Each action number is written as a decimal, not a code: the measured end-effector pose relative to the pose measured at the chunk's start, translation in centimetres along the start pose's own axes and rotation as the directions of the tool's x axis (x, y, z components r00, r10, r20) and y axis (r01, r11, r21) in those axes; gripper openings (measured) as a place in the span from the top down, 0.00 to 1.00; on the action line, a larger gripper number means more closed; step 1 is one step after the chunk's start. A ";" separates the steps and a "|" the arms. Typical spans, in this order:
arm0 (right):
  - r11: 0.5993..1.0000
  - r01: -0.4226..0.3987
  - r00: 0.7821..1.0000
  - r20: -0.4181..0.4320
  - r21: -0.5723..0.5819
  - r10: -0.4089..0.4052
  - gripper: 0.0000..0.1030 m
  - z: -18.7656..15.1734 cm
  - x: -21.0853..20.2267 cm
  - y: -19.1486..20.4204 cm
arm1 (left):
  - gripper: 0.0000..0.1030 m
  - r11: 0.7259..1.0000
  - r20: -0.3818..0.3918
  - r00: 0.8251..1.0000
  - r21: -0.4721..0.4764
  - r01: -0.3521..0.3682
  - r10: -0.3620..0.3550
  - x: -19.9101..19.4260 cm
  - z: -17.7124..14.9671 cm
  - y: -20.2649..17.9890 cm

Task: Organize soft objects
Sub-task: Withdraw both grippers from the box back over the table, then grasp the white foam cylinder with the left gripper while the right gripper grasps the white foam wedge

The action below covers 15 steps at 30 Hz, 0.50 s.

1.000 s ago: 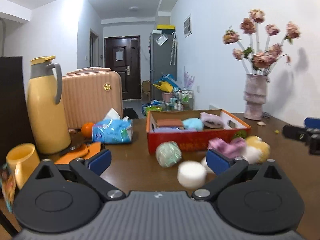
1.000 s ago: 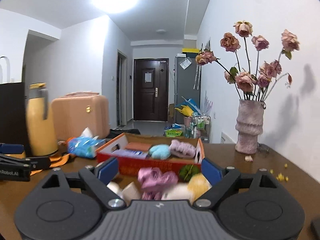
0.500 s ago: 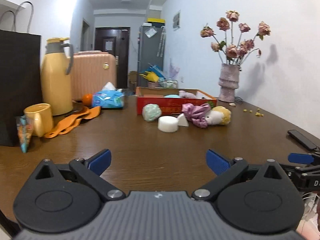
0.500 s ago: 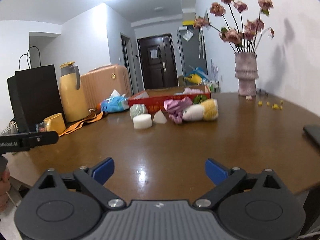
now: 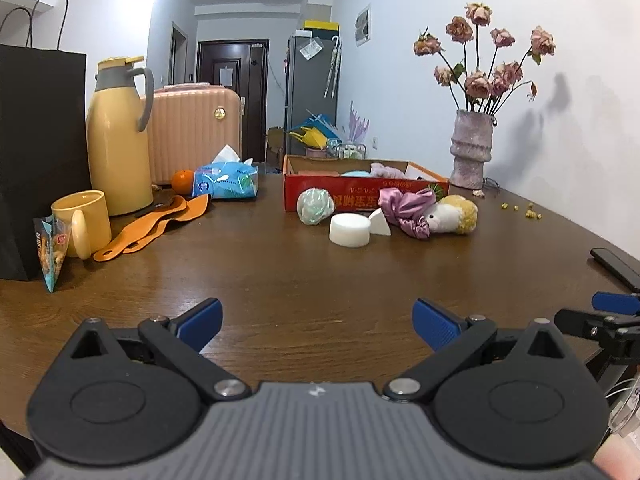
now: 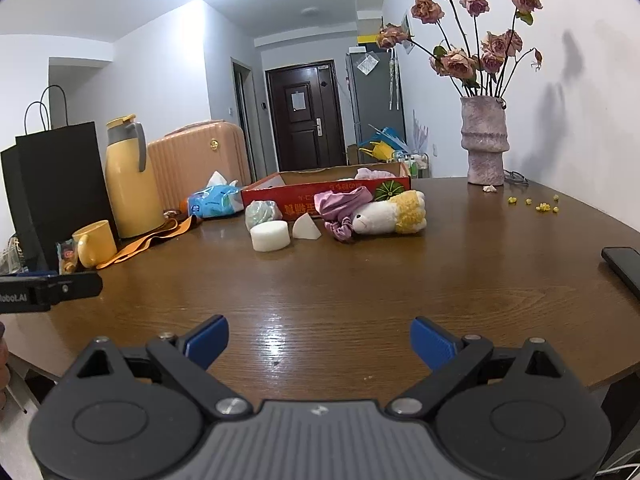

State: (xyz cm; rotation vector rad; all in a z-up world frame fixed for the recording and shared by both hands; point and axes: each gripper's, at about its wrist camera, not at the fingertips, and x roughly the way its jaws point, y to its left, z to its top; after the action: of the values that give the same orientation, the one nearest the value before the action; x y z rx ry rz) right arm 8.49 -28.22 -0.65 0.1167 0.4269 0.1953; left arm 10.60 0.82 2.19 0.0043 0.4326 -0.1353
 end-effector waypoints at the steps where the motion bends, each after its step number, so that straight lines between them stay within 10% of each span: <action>1: 1.000 0.000 1.000 0.000 0.001 0.000 0.05 0.1 0.2 0.0 | 0.00 1.000 -0.005 1.000 0.003 0.001 -0.001 0.3 0.0 0.0; 15: 0.995 -0.104 0.993 -0.059 0.005 0.104 0.17 7.2 9.1 -1.2 | 0.00 0.988 -0.095 0.987 0.066 0.139 -0.132 10.0 5.6 -0.7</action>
State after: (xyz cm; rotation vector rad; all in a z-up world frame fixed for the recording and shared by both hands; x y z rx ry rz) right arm 19.85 -27.92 2.01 0.1358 0.4803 0.3016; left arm 21.87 -1.36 3.13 0.0527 0.5182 -0.2860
